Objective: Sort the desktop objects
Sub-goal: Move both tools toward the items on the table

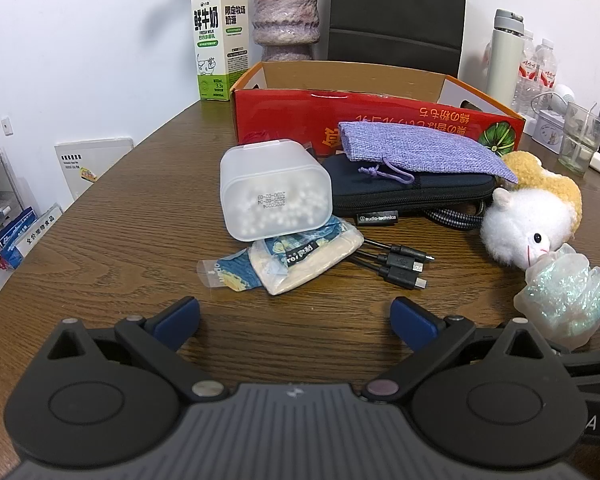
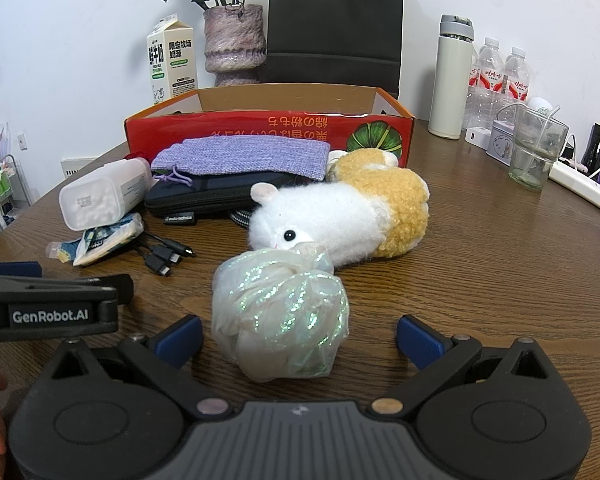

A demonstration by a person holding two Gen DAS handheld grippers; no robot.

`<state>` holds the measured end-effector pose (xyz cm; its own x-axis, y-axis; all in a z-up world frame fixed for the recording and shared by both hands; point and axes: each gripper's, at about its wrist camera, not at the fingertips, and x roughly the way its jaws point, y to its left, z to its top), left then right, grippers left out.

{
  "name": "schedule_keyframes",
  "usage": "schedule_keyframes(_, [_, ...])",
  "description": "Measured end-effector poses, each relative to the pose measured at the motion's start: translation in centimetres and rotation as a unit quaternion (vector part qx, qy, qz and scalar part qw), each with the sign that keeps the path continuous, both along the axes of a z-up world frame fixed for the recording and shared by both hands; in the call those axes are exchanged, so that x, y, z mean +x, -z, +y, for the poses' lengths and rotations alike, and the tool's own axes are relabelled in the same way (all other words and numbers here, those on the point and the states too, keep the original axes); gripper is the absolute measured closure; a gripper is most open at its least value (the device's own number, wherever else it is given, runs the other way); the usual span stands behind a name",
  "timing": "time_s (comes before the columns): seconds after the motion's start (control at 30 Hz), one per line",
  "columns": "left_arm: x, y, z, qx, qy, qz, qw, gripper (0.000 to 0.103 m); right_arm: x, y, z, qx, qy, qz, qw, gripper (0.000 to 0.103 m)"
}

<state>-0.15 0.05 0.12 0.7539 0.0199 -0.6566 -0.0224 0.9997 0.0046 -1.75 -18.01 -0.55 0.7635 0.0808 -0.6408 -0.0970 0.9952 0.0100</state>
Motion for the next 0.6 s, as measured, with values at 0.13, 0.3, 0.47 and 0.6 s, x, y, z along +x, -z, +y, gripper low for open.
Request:
schedule_keyframes(0.13, [0.02,-0.02,0.17,-0.003,0.003,0.0,1.0,0.0,0.0,0.0,0.0,0.0,0.0,0.0,1.0,0.0])
schedule_keyframes(0.3, [0.43,-0.22,0.18,-0.001,-0.003,0.011,0.9999,0.0,0.0,0.0,0.02,0.0,0.0,0.0,1.0,0.0])
schedule_keyframes(0.47, [0.41,-0.27,0.26,0.003,0.01,0.018,0.9998,0.0,0.0,-0.01,0.04,0.0,0.0,0.0,1.0,0.0])
schedule_keyframes(0.6, [0.34,-0.23,0.32,0.004,0.014,0.019,0.9997,0.0,0.0,-0.01,0.03,0.0,0.0,0.0,1.0,0.0])
